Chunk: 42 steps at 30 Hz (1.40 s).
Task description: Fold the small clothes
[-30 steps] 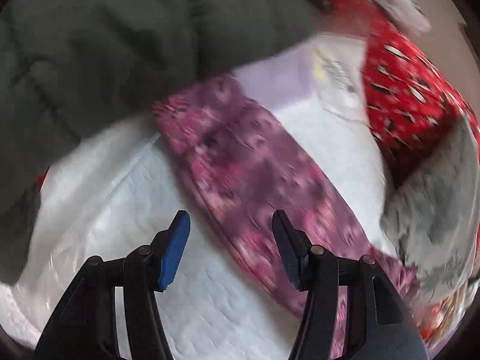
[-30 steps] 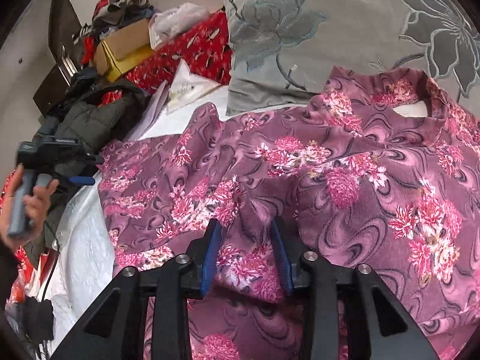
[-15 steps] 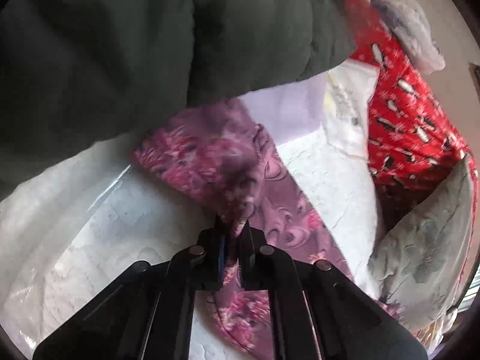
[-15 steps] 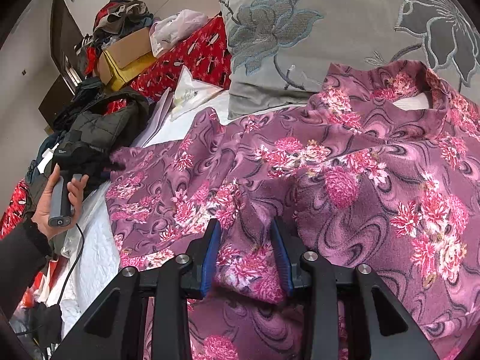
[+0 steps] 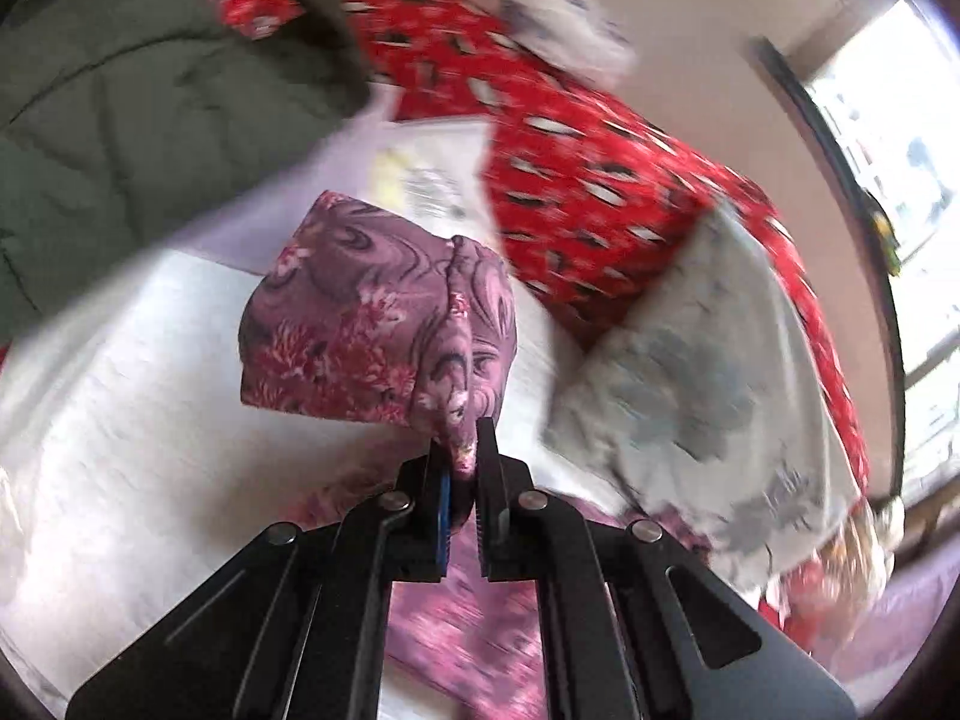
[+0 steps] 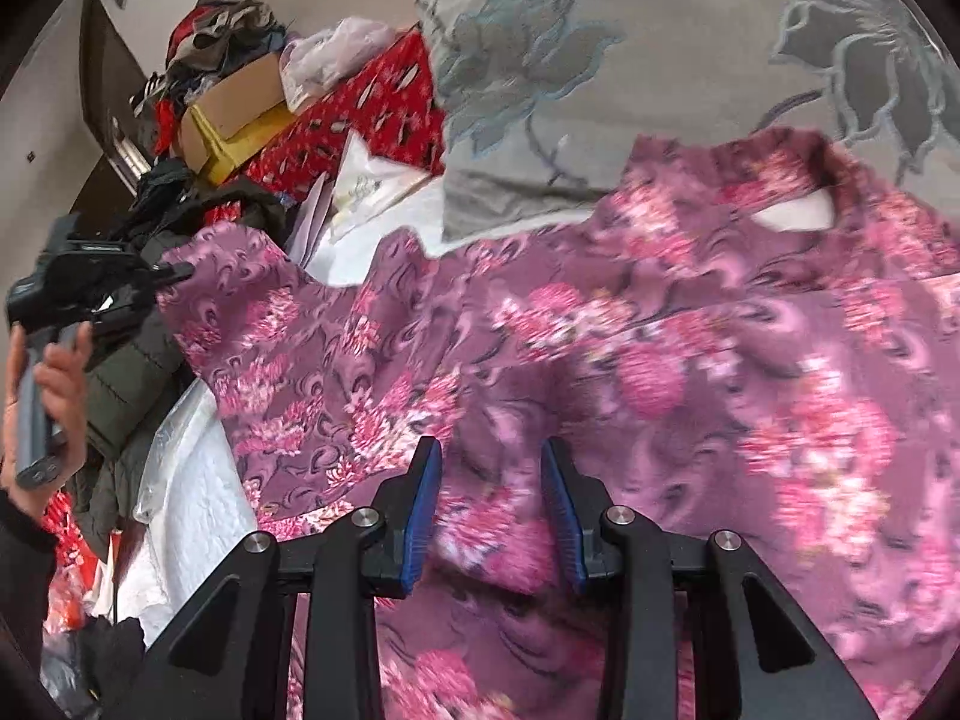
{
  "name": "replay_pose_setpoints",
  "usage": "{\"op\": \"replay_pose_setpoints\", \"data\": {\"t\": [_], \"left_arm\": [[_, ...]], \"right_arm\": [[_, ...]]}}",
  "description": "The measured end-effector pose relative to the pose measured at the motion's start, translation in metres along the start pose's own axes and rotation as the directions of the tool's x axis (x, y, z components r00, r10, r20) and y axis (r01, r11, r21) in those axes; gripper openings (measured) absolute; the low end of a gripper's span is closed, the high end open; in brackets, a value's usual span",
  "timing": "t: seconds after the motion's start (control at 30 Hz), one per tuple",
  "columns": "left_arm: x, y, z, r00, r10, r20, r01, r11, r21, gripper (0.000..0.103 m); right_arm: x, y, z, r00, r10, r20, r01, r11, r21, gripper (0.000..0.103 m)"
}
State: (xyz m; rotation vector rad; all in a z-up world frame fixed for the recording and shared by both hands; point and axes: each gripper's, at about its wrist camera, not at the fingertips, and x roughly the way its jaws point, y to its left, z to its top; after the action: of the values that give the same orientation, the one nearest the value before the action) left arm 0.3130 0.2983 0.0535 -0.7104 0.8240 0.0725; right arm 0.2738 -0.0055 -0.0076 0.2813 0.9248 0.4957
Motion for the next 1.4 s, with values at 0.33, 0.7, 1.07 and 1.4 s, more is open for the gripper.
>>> {"op": "replay_pose_setpoints", "data": {"t": [0.33, 0.7, 1.07, 1.4], "left_arm": [[0.002, -0.097, -0.076, 0.993, -0.079, -0.092, 0.091, 0.987, 0.136, 0.004], [0.038, -0.170, -0.157, 0.970, -0.095, -0.223, 0.143, 0.968, 0.206, 0.004], [0.111, -0.182, -0.250, 0.931, 0.102, -0.350, 0.022, 0.943, 0.331, 0.008], [0.018, -0.094, -0.220, 0.960, -0.044, -0.276, 0.101, 0.976, 0.195, 0.053]], "right_arm": [[-0.061, -0.084, -0.010, 0.977, -0.210, 0.041, 0.207, 0.976, 0.069, 0.038], [-0.075, -0.120, -0.043, 0.972, -0.215, 0.099, 0.208, 0.975, 0.073, 0.040], [-0.079, -0.130, -0.045, 0.979, -0.167, 0.116, 0.155, 0.982, 0.108, 0.041], [-0.099, -0.097, -0.014, 0.983, -0.134, 0.123, 0.117, 0.984, 0.134, 0.048]]}}
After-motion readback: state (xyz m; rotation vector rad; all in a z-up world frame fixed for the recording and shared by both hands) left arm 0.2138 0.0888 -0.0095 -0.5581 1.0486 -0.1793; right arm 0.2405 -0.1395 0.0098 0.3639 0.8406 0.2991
